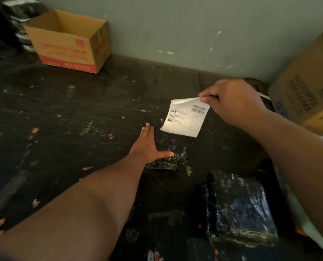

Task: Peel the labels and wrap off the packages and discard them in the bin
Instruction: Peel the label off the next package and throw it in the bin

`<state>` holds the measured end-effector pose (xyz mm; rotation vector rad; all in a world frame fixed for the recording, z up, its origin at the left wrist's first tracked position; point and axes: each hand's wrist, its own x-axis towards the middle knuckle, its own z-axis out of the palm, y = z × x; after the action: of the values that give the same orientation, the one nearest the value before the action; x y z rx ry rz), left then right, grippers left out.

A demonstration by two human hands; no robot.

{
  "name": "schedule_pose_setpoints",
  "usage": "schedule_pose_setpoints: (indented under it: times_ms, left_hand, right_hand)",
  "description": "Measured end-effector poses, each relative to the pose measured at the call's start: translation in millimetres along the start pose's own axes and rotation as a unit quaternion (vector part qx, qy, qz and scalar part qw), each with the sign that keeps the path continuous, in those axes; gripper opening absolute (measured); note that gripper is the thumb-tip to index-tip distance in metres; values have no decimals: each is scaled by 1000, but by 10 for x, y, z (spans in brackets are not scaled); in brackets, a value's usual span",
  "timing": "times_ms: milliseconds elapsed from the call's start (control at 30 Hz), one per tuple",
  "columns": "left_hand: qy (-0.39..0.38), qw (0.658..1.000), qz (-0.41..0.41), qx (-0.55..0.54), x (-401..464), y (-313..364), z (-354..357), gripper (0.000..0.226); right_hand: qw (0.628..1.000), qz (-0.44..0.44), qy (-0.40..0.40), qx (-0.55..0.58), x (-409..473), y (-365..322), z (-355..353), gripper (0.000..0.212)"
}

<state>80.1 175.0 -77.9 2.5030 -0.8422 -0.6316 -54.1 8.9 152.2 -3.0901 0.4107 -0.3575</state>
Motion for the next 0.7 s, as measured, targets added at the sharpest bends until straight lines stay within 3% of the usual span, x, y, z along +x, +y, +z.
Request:
schedule_pose_setpoints:
  times_ms: [167, 300, 500, 700]
  left_hand:
    - [-13, 991, 21, 133, -55, 160, -156, 132]
    - [3, 984, 68, 165, -96, 538, -246, 110]
    - [43, 969, 181, 161, -162, 1682, -124, 82]
    - [24, 943, 299, 144, -367, 3103, 623, 64]
  right_hand:
    - [998, 0, -41, -41, -84, 167, -188, 29]
    - [995, 32, -50, -81, -236, 461, -536, 29]
    - [979, 134, -64, -137, -786, 1197, -978, 33]
    - [947, 265, -63, -168, -1687, 2207, -1248, 28]
